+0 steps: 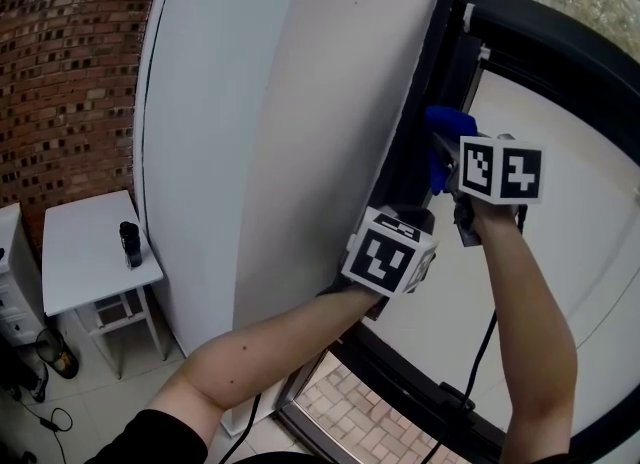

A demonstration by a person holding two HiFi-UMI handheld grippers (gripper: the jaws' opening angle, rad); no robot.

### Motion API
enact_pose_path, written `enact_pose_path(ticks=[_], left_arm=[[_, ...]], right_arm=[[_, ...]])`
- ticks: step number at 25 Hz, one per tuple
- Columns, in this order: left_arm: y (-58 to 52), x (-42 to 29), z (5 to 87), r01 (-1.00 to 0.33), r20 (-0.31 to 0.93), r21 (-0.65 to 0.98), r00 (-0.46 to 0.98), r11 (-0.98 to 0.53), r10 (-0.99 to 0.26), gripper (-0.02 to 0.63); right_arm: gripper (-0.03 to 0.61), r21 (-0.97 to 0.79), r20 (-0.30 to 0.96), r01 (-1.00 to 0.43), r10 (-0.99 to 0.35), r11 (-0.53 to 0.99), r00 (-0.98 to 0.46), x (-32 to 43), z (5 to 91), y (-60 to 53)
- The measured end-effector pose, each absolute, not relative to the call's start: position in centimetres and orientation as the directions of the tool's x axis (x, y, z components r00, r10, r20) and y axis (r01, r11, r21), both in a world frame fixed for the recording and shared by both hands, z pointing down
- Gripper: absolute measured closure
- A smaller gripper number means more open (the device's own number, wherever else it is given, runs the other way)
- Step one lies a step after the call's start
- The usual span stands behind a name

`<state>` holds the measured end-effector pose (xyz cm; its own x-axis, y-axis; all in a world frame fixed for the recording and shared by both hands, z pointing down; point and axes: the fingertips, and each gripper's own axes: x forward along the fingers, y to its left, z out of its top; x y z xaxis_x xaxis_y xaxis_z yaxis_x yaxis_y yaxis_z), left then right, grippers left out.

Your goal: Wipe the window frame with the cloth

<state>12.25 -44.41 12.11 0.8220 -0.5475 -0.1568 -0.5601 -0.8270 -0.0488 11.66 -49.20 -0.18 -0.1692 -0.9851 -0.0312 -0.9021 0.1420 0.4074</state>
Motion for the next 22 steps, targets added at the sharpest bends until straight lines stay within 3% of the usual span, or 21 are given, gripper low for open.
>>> enact_pose_path(ticks=[22], left_arm=[[-44.5,11.1,4.6,-0.557,-0.273,-0.078,0.81,-0.827,-0.52,0.624]], right_arm=[[0.42,0.446,-0.137,-0.893,-0.981,0.064,-0.138,11.4,-7.9,-48.9]])
